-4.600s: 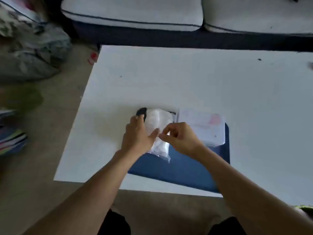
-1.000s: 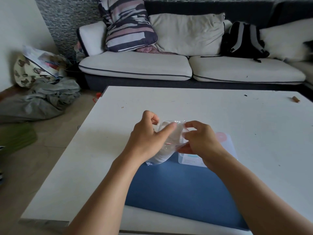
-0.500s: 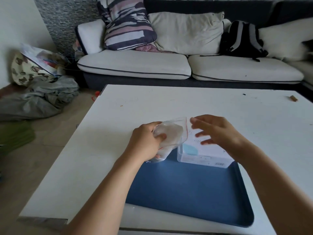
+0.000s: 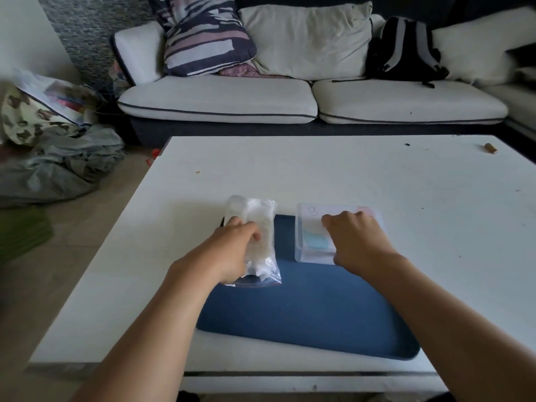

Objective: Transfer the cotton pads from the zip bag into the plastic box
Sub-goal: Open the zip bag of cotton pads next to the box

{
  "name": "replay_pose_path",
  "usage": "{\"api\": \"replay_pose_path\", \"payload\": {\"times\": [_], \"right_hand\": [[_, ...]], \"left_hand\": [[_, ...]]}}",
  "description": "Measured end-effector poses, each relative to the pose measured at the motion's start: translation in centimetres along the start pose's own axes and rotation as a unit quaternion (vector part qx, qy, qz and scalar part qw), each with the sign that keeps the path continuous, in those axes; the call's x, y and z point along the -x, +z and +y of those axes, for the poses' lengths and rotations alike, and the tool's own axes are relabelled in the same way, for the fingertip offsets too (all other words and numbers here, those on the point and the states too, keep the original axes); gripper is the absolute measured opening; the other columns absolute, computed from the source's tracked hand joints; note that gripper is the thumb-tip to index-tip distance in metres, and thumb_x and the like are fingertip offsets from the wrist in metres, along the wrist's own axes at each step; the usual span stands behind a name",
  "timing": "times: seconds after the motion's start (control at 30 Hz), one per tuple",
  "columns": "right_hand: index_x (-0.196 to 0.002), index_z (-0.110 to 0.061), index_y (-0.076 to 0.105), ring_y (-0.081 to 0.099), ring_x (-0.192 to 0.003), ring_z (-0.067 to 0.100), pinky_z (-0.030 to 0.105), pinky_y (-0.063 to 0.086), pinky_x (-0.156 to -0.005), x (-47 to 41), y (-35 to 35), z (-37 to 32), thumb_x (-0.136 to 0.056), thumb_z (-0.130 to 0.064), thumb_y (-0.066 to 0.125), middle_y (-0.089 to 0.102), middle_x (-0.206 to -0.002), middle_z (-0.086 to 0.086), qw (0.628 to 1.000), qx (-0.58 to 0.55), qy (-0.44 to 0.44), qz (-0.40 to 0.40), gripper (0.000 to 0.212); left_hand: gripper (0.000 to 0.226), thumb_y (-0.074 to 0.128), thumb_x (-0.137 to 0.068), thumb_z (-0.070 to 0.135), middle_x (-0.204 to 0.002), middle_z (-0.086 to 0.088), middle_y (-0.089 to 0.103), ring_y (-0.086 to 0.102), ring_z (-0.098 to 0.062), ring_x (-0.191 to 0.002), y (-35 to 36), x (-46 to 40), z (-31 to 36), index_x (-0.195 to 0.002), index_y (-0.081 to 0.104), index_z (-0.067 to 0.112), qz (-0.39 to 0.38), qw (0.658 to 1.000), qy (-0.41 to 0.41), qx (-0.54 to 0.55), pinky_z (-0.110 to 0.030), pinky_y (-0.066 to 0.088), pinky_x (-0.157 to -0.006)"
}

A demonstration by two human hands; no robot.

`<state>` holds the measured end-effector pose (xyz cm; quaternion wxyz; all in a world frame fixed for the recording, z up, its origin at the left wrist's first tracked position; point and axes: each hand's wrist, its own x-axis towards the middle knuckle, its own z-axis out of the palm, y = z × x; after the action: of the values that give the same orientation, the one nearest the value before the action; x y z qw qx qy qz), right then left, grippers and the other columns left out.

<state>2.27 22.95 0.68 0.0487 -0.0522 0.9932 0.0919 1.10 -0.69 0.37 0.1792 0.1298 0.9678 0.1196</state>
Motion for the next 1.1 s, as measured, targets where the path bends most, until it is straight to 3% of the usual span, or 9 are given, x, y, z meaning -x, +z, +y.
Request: {"api": "replay_pose_path", "payload": {"times": [0.1, 0.37, 0.57, 0.67, 0.8, 0.87, 0.93, 1.0, 1.1], "right_hand": [[-0.085, -0.017, 0.043, 0.029, -0.048, 0.012, 0.028, 0.042, -0.066, 0.5, -0.7, -0.4, -0.072, 0.001, 0.062, 0.036, -0.06, -0.004, 1.0, 0.02, -0.017, -0.001, 0.029], [-0.125, -0.031, 0.06, 0.066, -0.087, 0.024, 0.032, 0.052, -0.074, 1.6, -3.0, 1.1, -0.072, -0.022, 0.075, 0.069, -0.102, -0.006, 0.997, -0.071, -0.012, 0.009, 0.055], [-0.118, -0.037, 0.065, 0.066, -0.093, 0.021, 0.031, 0.052, -0.08, 1.5, -3.5, 1.8, -0.07, -0.034, 0.074, 0.071, -0.108, -0.011, 0.99, -0.137, -0.009, 0.042, 0.049], [-0.119, -0.028, 0.066, 0.064, -0.102, 0.026, 0.034, 0.047, -0.085, 0.7, -3.4, 3.2, -0.08, -0.028, 0.073, 0.071, -0.114, -0.005, 0.969, -0.172, 0.042, 0.175, 0.04], [-0.113, -0.016, 0.065, 0.053, -0.108, 0.032, 0.035, 0.043, -0.08, -0.5, -2.1, 4.0, -0.085, -0.02, 0.073, 0.057, -0.12, 0.009, 0.885, -0.237, 0.161, 0.367, 0.03], [-0.104, -0.019, 0.066, 0.062, -0.093, 0.027, 0.032, 0.046, -0.074, -0.8, -1.2, 3.0, -0.082, -0.032, 0.077, 0.063, -0.107, 0.004, 0.893, -0.319, 0.111, 0.296, 0.027], [-0.106, -0.026, 0.065, 0.066, -0.083, 0.021, 0.034, 0.054, -0.075, -0.7, 0.1, 1.1, -0.076, -0.05, 0.079, 0.067, -0.099, -0.005, 0.934, -0.346, 0.025, 0.084, 0.041], [-0.12, -0.029, 0.063, 0.066, -0.098, 0.019, 0.037, 0.052, -0.089, -0.3, 1.9, -0.8, -0.079, -0.05, 0.077, 0.068, -0.112, -0.007, 0.96, -0.261, -0.046, -0.095, 0.048], [-0.125, -0.023, 0.067, 0.063, -0.113, 0.02, 0.035, 0.049, -0.098, -0.3, 2.9, -1.2, -0.092, -0.026, 0.065, 0.068, -0.127, -0.002, 0.97, -0.172, -0.094, -0.143, 0.033]], "left_hand": [[0.081, 0.088, -0.07, 0.014, -0.137, 0.007, 0.037, 0.054, -0.019, -0.118, -0.4, 0.2, -0.6, -0.136, 0.043, 0.03, -0.027, 0.999, -0.016, 0.035, -0.042, 0.054, -0.094], [0.12, 0.097, -0.058, 0.033, -0.144, -0.002, 0.031, 0.054, -0.03, -0.125, -1.1, 0.4, -1.2, -0.151, 0.021, 0.031, -0.02, 0.996, -0.083, 0.009, -0.047, 0.052, -0.097], [0.107, 0.092, -0.062, 0.047, -0.151, 0.005, 0.029, 0.036, -0.021, -0.139, -0.5, -0.2, 0.0, -0.151, 0.036, 0.028, 0.06, 0.997, 0.015, 0.049, -0.041, 0.043, -0.108], [0.095, 0.091, -0.064, 0.046, -0.145, 0.007, 0.037, 0.036, -0.018, -0.135, -0.5, -0.2, 1.0, -0.145, 0.044, 0.029, 0.101, 0.991, 0.051, 0.069, -0.037, 0.043, -0.106], [0.108, 0.093, -0.058, 0.042, -0.146, 0.003, 0.03, 0.03, -0.026, -0.136, -0.2, -0.3, 0.6, -0.148, 0.033, 0.03, 0.027, 0.999, -0.024, -0.013, -0.047, 0.047, -0.103], [0.126, 0.096, -0.058, 0.037, -0.156, 0.001, 0.016, 0.026, -0.034, -0.141, -0.1, -0.1, 0.1, -0.155, 0.016, 0.033, -0.041, 0.995, -0.075, -0.056, -0.054, 0.048, -0.101], [0.136, 0.096, -0.063, 0.024, -0.161, -0.002, 0.006, 0.035, -0.039, -0.139, -0.1, 0.1, -0.4, -0.157, -0.001, 0.039, -0.09, 0.987, -0.116, -0.063, -0.056, 0.051, -0.098], [0.128, 0.09, -0.071, 0.012, -0.153, -0.007, 0.026, 0.054, -0.037, -0.122, 0.0, 0.1, -1.1, -0.155, -0.002, 0.04, -0.094, 0.987, -0.12, -0.05, -0.053, 0.054, -0.092], [0.088, 0.073, -0.083, 0.01, -0.115, -0.004, 0.055, 0.062, -0.027, -0.094, 0.0, -0.1, -1.8, -0.148, 0.02, 0.036, -0.034, 0.996, -0.073, -0.026, -0.047, 0.058, -0.083]]}}
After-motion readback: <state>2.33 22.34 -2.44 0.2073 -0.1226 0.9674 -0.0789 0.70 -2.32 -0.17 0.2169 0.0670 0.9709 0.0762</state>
